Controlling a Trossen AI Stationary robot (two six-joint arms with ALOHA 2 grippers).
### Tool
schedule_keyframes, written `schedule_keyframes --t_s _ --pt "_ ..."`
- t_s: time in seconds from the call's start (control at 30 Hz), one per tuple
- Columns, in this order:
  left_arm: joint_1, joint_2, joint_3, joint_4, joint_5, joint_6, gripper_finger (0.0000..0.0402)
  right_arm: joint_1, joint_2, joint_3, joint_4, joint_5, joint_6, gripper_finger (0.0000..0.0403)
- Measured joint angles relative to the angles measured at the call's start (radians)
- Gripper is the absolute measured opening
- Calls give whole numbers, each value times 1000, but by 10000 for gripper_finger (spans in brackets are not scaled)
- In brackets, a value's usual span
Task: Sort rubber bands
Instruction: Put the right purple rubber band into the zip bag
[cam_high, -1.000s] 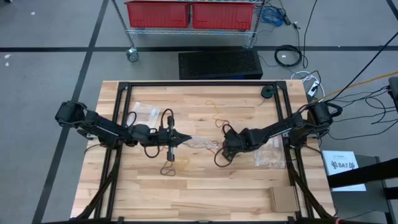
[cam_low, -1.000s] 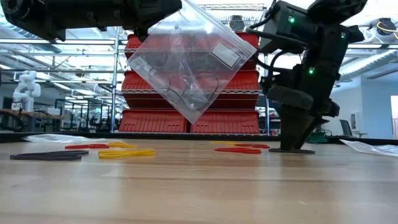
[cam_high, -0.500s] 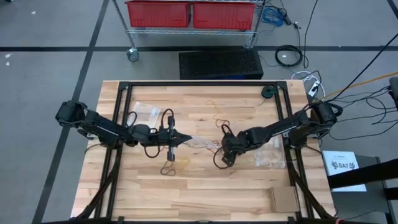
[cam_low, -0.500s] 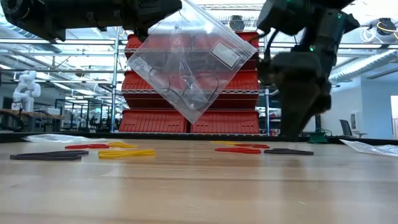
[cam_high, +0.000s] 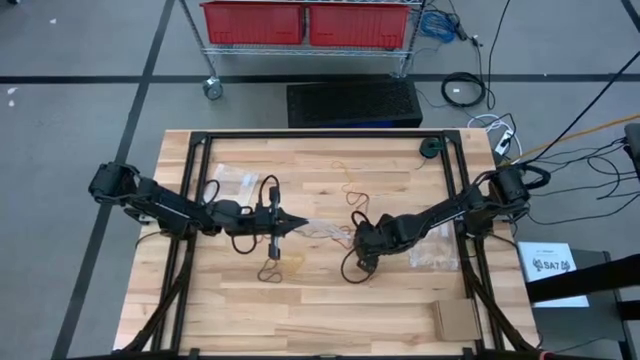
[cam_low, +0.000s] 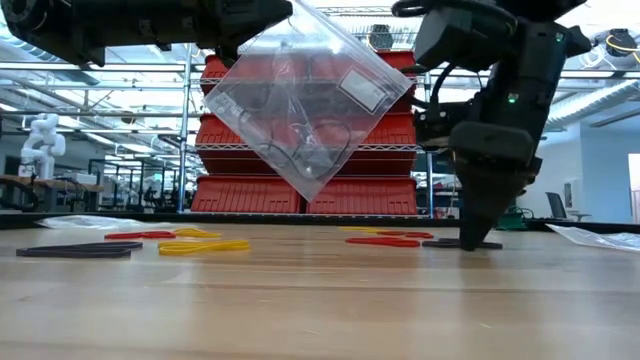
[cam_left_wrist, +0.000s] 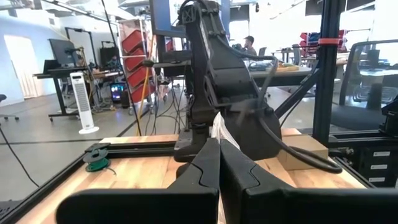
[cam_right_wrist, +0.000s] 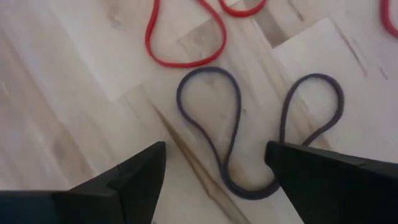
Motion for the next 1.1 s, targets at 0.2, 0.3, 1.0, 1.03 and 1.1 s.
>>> schedule_keyframes --t_s 0.2,0.3,1.0,1.03,1.1 --pt "0 0 0 -1 0 0 0 -6 0 -4 -14 47 3 217" --pt "0 0 0 -2 0 0 0 -19 0 -4 -29 55 15 179" --pt "0 0 0 -1 0 -1 0 -55 -39 -11 -79 92 -98 8" --pt "0 0 0 -1 0 -1 0 -55 -40 -11 -80 91 -99 8" --pt "0 0 0 -1 0 -1 0 -54 -43 -9 -82 83 -99 5"
